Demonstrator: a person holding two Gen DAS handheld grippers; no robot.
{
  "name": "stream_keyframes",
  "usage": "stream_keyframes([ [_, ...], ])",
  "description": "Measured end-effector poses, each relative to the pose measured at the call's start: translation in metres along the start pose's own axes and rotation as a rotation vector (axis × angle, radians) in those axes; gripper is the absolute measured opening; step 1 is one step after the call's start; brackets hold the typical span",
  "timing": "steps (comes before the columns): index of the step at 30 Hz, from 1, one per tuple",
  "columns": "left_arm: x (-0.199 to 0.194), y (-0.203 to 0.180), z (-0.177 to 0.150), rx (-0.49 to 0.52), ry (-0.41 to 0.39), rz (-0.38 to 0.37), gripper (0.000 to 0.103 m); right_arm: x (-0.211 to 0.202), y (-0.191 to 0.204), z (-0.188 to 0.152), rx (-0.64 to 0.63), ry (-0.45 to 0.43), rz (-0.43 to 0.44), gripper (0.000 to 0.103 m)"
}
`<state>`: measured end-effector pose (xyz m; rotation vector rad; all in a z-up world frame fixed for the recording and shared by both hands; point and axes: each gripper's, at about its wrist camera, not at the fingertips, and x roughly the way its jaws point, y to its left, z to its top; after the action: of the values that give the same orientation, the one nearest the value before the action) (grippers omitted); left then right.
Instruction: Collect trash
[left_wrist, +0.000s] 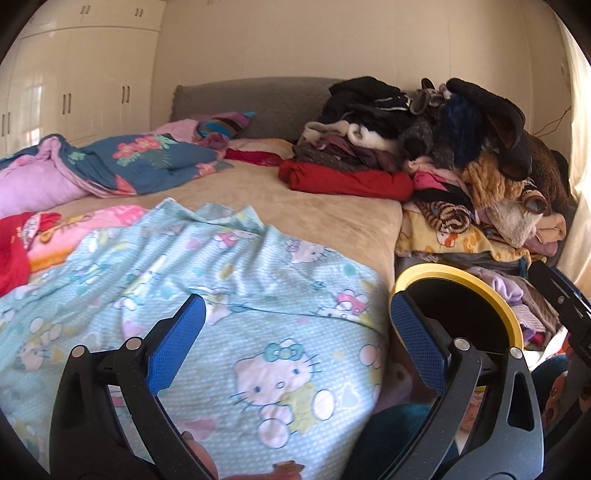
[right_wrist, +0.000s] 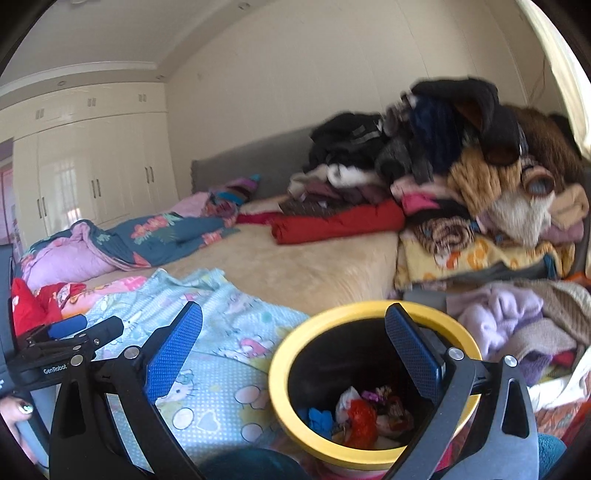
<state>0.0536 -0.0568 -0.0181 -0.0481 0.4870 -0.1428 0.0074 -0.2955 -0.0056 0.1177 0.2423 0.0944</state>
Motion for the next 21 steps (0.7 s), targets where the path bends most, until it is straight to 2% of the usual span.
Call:
stream_keyframes([
  [7, -0.019, 0.014, -0.011, -0.017, -0.049, 0.014, 0.092, -0.015, 0.023, -0.004, -0.068, -0.073, 0.037, 0.097],
  [13, -0.023, 0.014, -0.013, -0.025, -0.076, 0.004, 0.092, -0.011, 0.031, -0.009, -0.103, -0.065, 0.039, 0.097],
  [21, -0.022, 0.015, -0.015, -0.035, -0.070, 0.010, 0.092, -0.006, 0.025, -0.009, -0.078, -0.054, 0.008, 0.097],
])
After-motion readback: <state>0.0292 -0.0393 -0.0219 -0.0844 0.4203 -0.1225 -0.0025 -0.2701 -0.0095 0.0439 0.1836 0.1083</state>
